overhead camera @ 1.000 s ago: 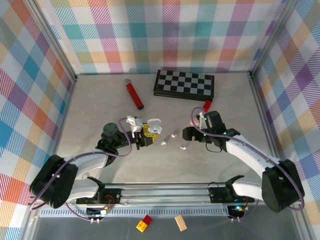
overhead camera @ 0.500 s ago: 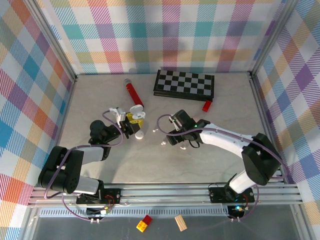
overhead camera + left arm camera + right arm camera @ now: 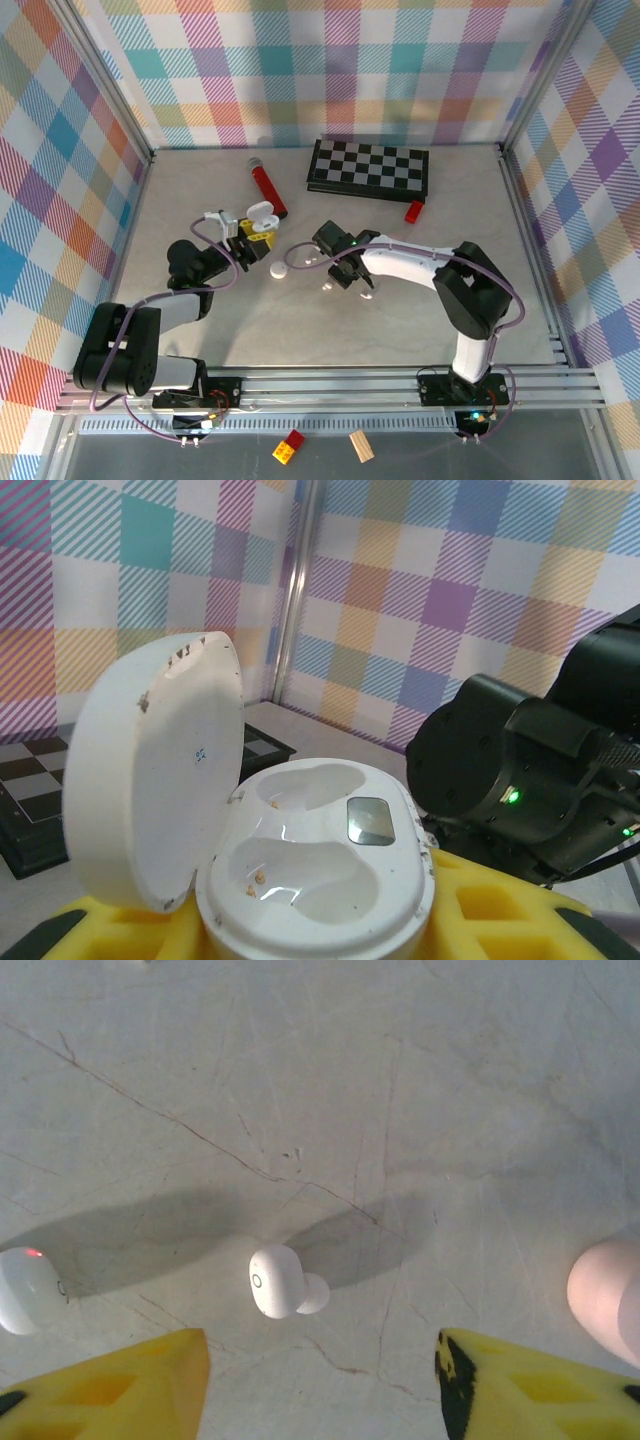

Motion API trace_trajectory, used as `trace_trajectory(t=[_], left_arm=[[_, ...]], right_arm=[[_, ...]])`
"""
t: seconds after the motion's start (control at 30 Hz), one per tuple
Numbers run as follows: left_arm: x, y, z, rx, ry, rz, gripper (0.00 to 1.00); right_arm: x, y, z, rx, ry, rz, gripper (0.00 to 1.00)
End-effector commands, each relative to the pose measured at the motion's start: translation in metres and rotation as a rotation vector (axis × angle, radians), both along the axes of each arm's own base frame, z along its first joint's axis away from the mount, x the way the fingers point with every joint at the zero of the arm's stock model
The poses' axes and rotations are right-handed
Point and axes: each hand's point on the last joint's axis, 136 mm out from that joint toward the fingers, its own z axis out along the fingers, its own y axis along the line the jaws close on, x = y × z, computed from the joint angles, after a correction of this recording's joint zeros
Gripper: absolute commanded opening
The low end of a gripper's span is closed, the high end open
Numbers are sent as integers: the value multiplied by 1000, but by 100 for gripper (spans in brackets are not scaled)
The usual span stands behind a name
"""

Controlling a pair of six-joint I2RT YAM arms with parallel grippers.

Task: Insert the wireless bluetooth earbuds into the charging case

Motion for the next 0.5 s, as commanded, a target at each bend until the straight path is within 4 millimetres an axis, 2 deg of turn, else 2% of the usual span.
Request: trace_trajectory(t=[0.0, 0.17, 0.47], left_arm=[[-2, 2, 17, 19, -72, -5, 38], [-6, 3, 20, 35, -79, 2, 39], [-8, 3, 21, 27, -75, -2, 39]], right_arm=[[4, 2, 1, -57, 2, 38, 52], [5, 4, -7, -84, 25, 53, 43], [7, 9, -15, -96, 47, 63, 38]])
